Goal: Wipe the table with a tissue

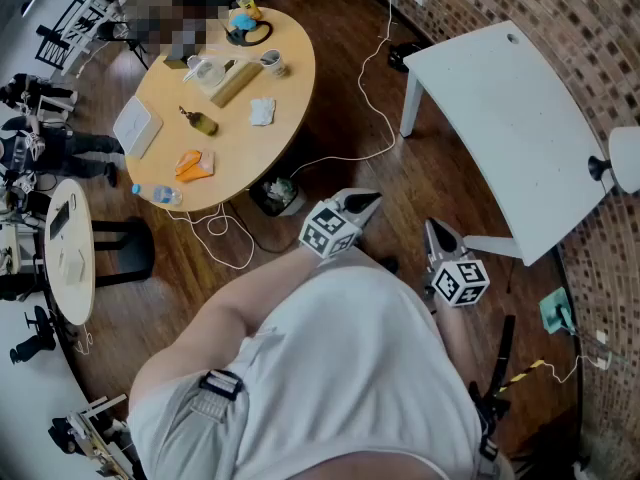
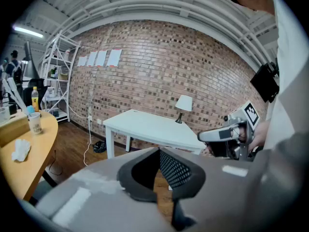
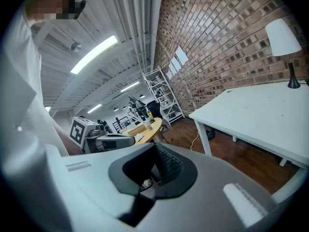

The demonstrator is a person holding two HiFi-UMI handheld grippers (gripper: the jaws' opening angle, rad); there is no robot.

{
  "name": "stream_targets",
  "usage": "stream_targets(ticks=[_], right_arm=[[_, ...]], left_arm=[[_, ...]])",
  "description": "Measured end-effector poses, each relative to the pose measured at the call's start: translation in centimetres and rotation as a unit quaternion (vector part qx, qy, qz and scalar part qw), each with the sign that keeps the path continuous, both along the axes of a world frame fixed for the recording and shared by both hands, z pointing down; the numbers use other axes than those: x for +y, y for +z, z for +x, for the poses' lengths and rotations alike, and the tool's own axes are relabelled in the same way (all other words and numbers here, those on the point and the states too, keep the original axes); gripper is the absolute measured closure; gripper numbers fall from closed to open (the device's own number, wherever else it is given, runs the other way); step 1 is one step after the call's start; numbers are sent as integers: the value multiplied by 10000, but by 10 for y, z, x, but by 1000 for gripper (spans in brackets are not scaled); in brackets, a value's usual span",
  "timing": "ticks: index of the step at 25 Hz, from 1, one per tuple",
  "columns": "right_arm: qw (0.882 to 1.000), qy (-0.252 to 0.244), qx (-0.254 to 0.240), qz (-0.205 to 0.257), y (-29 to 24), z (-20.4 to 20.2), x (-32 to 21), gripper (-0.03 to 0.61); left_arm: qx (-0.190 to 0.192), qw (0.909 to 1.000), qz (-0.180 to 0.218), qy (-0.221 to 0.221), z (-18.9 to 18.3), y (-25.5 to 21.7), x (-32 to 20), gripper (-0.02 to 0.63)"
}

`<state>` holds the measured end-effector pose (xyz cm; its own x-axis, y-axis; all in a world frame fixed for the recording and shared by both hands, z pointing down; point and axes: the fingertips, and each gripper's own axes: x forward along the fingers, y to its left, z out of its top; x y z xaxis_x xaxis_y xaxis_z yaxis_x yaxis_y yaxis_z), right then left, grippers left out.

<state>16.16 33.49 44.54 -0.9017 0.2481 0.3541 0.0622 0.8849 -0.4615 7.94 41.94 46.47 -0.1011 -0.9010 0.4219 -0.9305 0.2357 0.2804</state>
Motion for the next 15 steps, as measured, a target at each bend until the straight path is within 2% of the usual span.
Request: stream_targets(ticks=[4,8,15], right_arm=[[9999,-136,4,40,3,-34,8,572],[9999,9,93,125,5,-61,4,572],[9995,34,87,309,-7,-134,1,572]], left_arm=[[66,9999,-1,-155,-36,10,6,610],[171,9998,75,-24,-64,17,-4,610],[202,9991,324,167,-137,9,-29,609]])
